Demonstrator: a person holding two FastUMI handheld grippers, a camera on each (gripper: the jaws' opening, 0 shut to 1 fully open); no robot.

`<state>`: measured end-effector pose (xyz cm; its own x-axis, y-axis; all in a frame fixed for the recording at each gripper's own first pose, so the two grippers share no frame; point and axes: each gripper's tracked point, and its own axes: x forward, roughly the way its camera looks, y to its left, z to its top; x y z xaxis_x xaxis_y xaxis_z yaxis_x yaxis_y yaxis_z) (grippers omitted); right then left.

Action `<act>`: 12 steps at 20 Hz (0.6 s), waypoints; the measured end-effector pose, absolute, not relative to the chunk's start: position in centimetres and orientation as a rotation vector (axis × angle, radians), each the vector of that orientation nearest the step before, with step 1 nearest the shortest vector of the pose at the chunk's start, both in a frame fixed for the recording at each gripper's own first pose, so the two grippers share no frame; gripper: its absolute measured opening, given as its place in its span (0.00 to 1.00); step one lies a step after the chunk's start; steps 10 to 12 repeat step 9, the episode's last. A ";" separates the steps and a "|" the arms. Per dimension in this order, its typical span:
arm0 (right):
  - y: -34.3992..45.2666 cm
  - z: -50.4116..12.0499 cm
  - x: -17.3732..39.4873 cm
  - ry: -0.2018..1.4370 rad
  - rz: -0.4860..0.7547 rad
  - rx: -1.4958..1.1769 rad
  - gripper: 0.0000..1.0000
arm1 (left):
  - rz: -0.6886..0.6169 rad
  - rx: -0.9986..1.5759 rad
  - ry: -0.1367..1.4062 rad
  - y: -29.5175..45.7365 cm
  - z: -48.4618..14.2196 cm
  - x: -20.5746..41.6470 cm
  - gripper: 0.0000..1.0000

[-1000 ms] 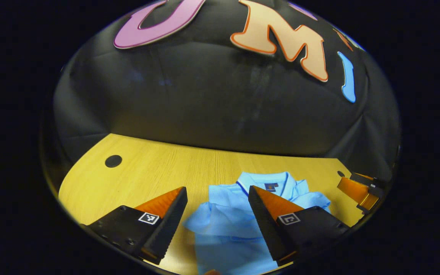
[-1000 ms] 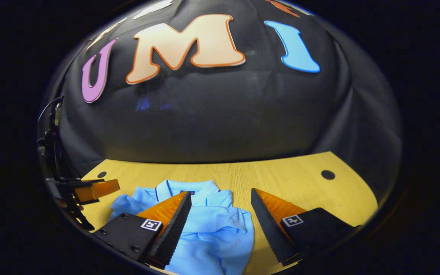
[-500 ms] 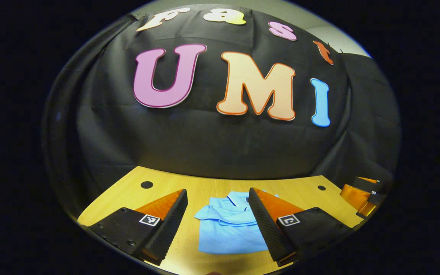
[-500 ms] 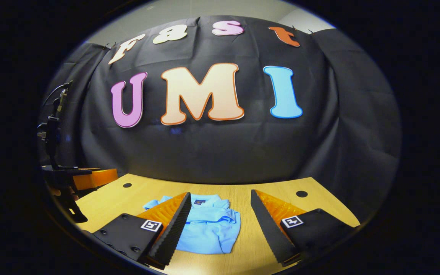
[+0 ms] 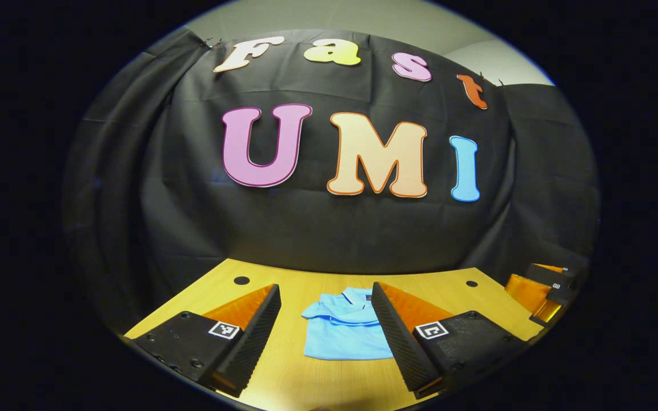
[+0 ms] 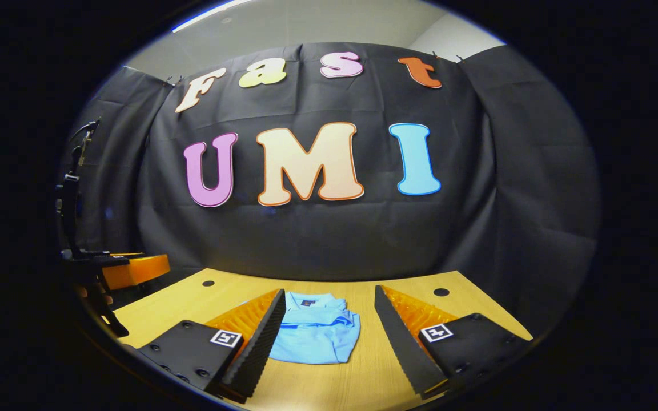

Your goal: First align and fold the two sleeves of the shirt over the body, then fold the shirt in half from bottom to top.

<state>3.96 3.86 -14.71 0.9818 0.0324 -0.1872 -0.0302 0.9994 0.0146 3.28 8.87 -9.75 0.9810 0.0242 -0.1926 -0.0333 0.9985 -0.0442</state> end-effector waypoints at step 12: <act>3.9 -14.0 4.0 0.167 0.029 0.022 0.94 | 0.019 -0.029 0.189 8.7 -8.7 2.1 0.95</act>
